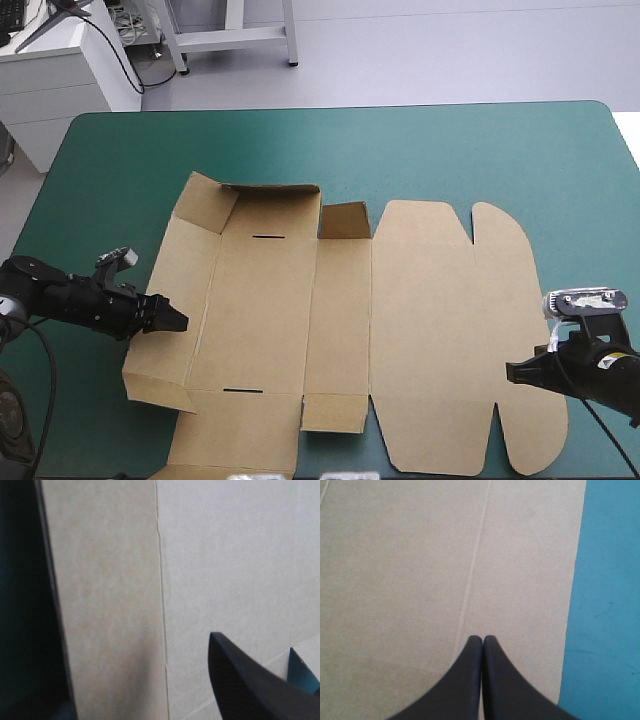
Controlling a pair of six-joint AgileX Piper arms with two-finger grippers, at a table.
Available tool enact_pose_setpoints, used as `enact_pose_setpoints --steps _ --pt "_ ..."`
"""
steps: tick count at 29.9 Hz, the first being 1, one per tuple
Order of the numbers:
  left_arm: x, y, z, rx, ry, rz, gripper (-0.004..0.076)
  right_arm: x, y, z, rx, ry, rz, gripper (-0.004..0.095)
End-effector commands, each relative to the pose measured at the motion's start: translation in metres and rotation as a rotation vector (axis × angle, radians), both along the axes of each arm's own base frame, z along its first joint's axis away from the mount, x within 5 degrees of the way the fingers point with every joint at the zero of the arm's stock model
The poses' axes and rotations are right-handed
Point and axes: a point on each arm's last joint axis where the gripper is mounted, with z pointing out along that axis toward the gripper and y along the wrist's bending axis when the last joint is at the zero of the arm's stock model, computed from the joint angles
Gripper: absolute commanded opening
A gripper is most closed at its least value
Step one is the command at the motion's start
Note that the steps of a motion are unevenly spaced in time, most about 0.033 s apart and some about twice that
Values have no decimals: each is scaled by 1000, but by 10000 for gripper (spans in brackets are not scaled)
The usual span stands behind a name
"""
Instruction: Fold the box
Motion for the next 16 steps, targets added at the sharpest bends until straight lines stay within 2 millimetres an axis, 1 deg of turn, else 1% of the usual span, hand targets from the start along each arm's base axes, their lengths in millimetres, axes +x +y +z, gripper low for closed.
enact_pose_setpoints --steps 1,5,9,12,16 --pt "-1 -7 14 -64 -10 -6 399 3 0 9 -2 -60 5 -19" --pt "-1 -7 14 -67 -3 1 398 3 0 9 -2 -60 5 -19" --pt "-1 -11 14 -65 0 -18 372 3 0 9 -2 -60 5 -19" --pt "0 -18 13 -55 -2 -47 347 3 0 9 -2 -60 5 -19" --pt "2 -21 13 -44 -12 -54 294 3 0 9 -2 -60 5 -19"
